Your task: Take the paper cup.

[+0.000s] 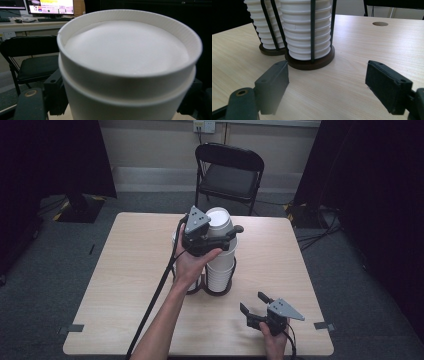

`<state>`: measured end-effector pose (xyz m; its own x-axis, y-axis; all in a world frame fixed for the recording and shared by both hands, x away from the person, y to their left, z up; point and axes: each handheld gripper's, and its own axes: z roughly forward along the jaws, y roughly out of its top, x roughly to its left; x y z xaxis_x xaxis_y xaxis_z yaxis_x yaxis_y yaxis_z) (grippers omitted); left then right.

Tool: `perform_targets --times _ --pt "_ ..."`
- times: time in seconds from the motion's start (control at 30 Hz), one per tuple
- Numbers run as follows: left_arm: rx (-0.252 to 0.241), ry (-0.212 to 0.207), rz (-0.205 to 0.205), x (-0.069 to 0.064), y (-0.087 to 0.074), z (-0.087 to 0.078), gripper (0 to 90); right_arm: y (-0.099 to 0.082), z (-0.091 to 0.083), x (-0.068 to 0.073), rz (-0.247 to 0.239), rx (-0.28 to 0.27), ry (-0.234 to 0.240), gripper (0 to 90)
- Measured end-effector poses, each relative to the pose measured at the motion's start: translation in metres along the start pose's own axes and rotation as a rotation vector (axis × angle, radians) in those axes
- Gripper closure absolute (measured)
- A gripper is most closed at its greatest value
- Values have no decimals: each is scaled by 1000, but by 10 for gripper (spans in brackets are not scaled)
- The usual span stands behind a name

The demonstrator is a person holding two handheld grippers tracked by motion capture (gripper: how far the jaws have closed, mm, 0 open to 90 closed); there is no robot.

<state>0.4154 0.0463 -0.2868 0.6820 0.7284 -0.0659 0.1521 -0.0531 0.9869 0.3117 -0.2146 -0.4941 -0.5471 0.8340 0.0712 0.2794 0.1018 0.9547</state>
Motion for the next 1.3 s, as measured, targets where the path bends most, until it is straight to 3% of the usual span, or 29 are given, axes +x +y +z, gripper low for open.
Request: perform_targets --times 0.2,0.33,0.73,0.97,1.07,1.13,1.3 --pt "-21 4 6 -2 3 -6 192 0 0 0 0 3 0 183" --pt "-39 13 -12 0 5 -10 191 0 0 0 -1 1 -3 183" --pt "-41 17 -10 1 6 -29 191 0 0 0 0 0 -4 183" --pt "-34 12 -12 0 -2 -40 191 0 0 0 0 -1 -5 182" --pt "-56 -6 -5 -2 -5 -46 191 0 0 0 -1 -3 -5 182" --pt "-53 7 1 -2 -7 -50 191 0 0 0 1 -2 -5 182" --pt "-44 4 -26 -4 -11 -60 191 0 0 1 -3 -2 -7 182"
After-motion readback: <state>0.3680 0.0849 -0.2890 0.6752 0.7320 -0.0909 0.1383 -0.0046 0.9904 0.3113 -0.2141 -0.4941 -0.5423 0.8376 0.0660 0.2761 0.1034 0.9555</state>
